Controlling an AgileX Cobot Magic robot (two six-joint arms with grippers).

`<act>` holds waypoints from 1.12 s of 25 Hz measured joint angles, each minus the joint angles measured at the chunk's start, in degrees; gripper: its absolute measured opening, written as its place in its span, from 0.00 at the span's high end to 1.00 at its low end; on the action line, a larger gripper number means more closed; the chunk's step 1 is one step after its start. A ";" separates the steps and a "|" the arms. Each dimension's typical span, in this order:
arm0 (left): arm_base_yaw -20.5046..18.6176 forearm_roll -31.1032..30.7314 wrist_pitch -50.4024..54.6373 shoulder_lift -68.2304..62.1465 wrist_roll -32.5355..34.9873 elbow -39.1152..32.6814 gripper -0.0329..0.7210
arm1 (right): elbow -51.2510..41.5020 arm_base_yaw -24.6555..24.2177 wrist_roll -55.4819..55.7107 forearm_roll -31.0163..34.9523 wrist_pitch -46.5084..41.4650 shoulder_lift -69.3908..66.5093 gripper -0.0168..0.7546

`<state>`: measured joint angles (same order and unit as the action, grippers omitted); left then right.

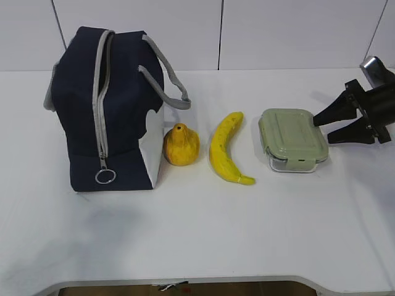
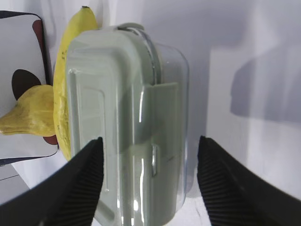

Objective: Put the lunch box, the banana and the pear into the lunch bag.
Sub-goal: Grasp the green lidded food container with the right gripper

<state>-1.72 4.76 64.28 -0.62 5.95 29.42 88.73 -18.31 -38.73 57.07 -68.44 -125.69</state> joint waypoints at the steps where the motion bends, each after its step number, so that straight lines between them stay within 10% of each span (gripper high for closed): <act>1: 0.00 0.00 0.00 0.00 0.00 0.00 0.64 | 0.09 0.00 0.00 0.00 0.00 -0.12 0.32; 28: 0.00 0.00 0.00 0.00 0.00 0.00 0.64 | 1.44 2.22 -2.87 0.73 0.00 -1.82 0.22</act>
<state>-1.72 4.76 64.28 -0.62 5.95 29.42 90.17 -16.09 -41.60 57.80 -68.44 -127.51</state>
